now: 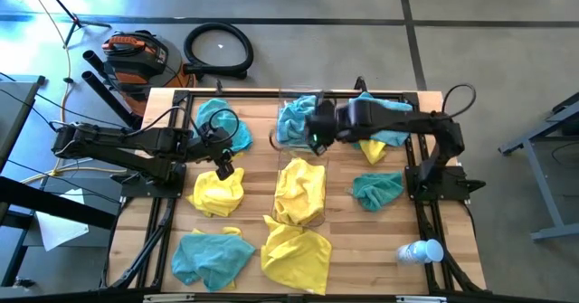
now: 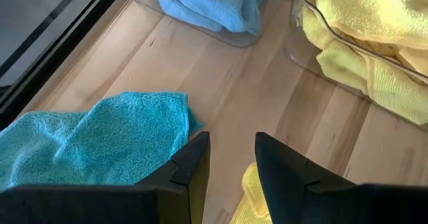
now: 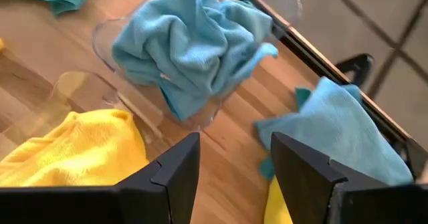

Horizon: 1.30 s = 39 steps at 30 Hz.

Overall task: Sort microfiber towel by color & place in baskets
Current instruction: Put the blue towel into the top transparent bin

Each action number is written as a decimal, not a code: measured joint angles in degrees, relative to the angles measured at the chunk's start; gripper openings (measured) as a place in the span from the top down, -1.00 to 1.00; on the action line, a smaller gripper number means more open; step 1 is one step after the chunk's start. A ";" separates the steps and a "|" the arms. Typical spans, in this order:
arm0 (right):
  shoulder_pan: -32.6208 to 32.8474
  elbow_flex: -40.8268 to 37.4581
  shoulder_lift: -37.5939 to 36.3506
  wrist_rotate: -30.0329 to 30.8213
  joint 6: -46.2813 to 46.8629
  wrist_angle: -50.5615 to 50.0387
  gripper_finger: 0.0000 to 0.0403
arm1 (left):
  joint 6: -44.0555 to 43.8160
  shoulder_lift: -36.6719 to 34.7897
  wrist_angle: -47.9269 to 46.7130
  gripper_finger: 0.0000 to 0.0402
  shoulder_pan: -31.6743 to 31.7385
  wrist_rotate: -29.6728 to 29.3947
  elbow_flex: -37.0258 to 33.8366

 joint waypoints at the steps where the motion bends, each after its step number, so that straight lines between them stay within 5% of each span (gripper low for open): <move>1: 1.72 0.00 0.00 1.58 2.77 -1.42 0.10 | 0.33 0.00 0.00 0.45 0.00 0.00 0.00; 9: 13.95 -8.71 -1.58 5.66 23.52 -3.30 0.10 | 2.89 0.00 -0.01 0.45 0.00 0.02 0.00; 18: 24.91 -31.55 -6.86 -4.92 51.10 12.44 0.10 | 3.71 -0.02 -0.16 0.45 0.02 1.60 0.00; 24: 28.72 -41.17 -11.46 -14.84 67.30 13.61 0.10 | 4.44 -0.02 -0.13 0.45 0.02 1.66 0.00; 29: 28.45 -48.03 -12.61 -22.17 70.77 14.98 0.10 | 4.38 -0.02 -0.01 0.45 0.02 1.73 0.00; 39: 25.64 -62.47 -12.55 -21.43 72.32 29.15 0.10 | 2.78 -0.02 0.35 0.45 0.02 4.11 0.00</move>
